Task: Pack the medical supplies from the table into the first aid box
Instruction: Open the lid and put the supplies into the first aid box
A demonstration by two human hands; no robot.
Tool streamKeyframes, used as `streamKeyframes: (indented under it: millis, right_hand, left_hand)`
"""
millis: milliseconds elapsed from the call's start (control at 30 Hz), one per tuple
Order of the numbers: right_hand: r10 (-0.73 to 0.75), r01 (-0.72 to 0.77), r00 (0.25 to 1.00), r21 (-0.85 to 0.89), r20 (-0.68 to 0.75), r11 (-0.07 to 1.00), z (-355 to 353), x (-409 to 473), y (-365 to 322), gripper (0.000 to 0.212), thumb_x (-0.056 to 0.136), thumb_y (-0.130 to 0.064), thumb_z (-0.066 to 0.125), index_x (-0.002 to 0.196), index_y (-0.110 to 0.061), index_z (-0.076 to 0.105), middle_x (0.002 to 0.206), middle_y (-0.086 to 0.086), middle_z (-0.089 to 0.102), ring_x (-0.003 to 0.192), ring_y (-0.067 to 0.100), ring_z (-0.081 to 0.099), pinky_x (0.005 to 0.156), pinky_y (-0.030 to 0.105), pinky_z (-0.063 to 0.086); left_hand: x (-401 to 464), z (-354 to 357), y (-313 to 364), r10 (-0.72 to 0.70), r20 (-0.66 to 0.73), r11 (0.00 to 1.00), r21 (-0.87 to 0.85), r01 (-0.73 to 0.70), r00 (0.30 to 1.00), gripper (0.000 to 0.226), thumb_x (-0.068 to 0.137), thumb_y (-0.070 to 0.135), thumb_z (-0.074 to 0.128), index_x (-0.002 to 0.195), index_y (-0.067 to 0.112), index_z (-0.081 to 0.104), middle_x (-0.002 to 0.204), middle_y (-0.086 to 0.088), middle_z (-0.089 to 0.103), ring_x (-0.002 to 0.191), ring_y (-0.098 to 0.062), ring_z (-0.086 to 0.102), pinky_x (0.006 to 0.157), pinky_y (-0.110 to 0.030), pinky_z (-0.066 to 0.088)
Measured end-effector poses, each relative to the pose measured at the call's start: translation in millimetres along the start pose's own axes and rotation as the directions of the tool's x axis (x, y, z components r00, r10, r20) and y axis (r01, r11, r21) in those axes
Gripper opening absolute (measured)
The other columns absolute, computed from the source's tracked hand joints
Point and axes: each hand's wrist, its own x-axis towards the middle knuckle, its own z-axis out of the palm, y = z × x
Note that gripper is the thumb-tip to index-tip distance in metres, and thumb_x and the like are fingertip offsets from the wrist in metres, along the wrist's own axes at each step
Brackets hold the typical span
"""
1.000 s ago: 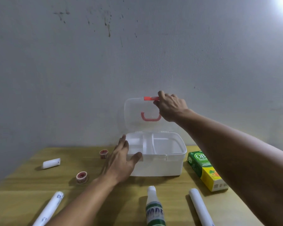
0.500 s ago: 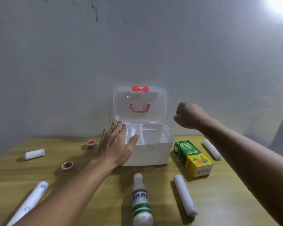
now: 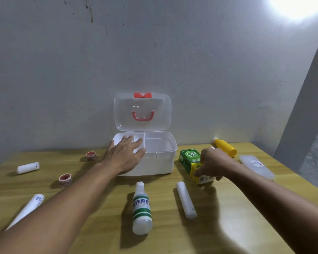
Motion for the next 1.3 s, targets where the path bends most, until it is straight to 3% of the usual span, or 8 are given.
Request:
streamKeyframes:
  millis: [367,467,600,733,867,1000,1133,1300]
  right_hand:
    - [-0.016,0.013,0.976,-0.016,-0.216,1.0,-1,-4,4,0.042,0.068,-0.038,0.075,0.1,-0.012,0.068,0.093,0.009,0.069,0.084,0.025,0.063,0.072,0.038,0.059]
    - [-0.055,0.075,0.936,0.043,-0.348,0.996,-29,-5,-5,0.038,0.072,-0.034,0.071,0.102,-0.011,0.066,0.094,0.014,0.069,0.083,0.032,0.066,0.073,0.044,0.059]
    - [-0.239,0.237,0.843,-0.066,-0.481,0.969,-61,-1,-34,0.038,0.074,-0.037,0.071,0.102,-0.012,0.066,0.09,0.011,0.067,0.078,0.03,0.063,0.07,0.04,0.058]
    - [-0.356,0.281,0.833,-0.231,-0.424,0.932,-73,16,-66,0.024,0.072,-0.027,0.068,0.09,-0.011,0.066,0.083,0.007,0.066,0.065,0.021,0.058,0.055,0.028,0.049]
    - [-0.43,0.375,0.876,-0.251,-0.218,0.892,-62,37,-95,0.022,0.075,-0.021,0.068,0.094,-0.011,0.069,0.085,0.006,0.067,0.065,0.016,0.058,0.046,0.022,0.044]
    - [-0.466,0.445,0.882,-0.203,-0.068,0.872,-38,60,-114,0.029,0.074,-0.017,0.071,0.102,-0.009,0.072,0.097,0.008,0.07,0.085,0.024,0.066,0.071,0.031,0.059]
    - [-0.475,0.471,0.88,-0.17,0.018,0.865,-14,80,-119,0.038,0.07,-0.015,0.073,0.108,-0.013,0.07,0.101,0.006,0.069,0.087,0.023,0.062,0.068,0.03,0.054]
    - [-0.464,0.467,0.884,-0.098,0.059,0.879,10,99,-120,0.033,0.077,-0.012,0.073,0.11,-0.016,0.071,0.114,0.007,0.068,0.1,0.025,0.063,0.086,0.032,0.054]
  left_hand:
    - [7,0,-3,-0.054,-0.098,0.998,0.009,0.055,0.994,0.056,0.099,0.043,0.021,0.148,0.017,0.031,0.161,-0.007,0.019,0.149,-0.022,0.01,0.119,-0.051,0.007]
    - [12,-3,-10,-0.074,-0.112,0.997,-0.004,0.074,0.991,0.057,0.098,0.041,0.024,0.142,0.008,0.038,0.156,-0.008,0.029,0.147,-0.023,0.017,0.118,-0.049,0.015]
    - [15,-3,-17,-0.121,-0.071,0.993,-0.007,0.121,0.99,0.062,0.098,0.041,0.025,0.148,0.005,0.027,0.16,-0.01,0.019,0.15,-0.026,0.009,0.121,-0.045,0.011]
    - [11,3,-17,-0.155,0.008,0.986,-0.064,0.155,0.988,0.069,0.098,0.047,0.021,0.151,0.004,0.016,0.162,-0.012,0.006,0.151,-0.024,0.0,0.121,-0.041,0.009]
    - [11,6,-19,-0.143,-0.011,0.988,-0.056,0.142,0.99,0.073,0.096,0.053,0.019,0.151,0.005,0.016,0.162,-0.012,0.004,0.151,-0.023,-0.002,0.121,-0.041,0.01]
    - [11,5,-18,-0.123,0.005,0.992,-0.016,0.123,0.992,0.069,0.097,0.054,0.019,0.151,0.011,0.022,0.163,-0.01,0.006,0.15,-0.024,-0.005,0.12,-0.043,0.009]
    - [9,3,-16,-0.127,0.016,0.991,-0.041,0.128,0.992,0.063,0.097,0.05,0.019,0.15,0.016,0.028,0.163,-0.007,0.009,0.15,-0.023,-0.006,0.119,-0.044,0.009]
    - [10,5,-17,-0.117,0.007,0.993,-0.027,0.117,0.993,0.062,0.098,0.049,0.019,0.15,0.016,0.028,0.162,-0.006,0.013,0.15,-0.025,-0.003,0.12,-0.043,0.009]
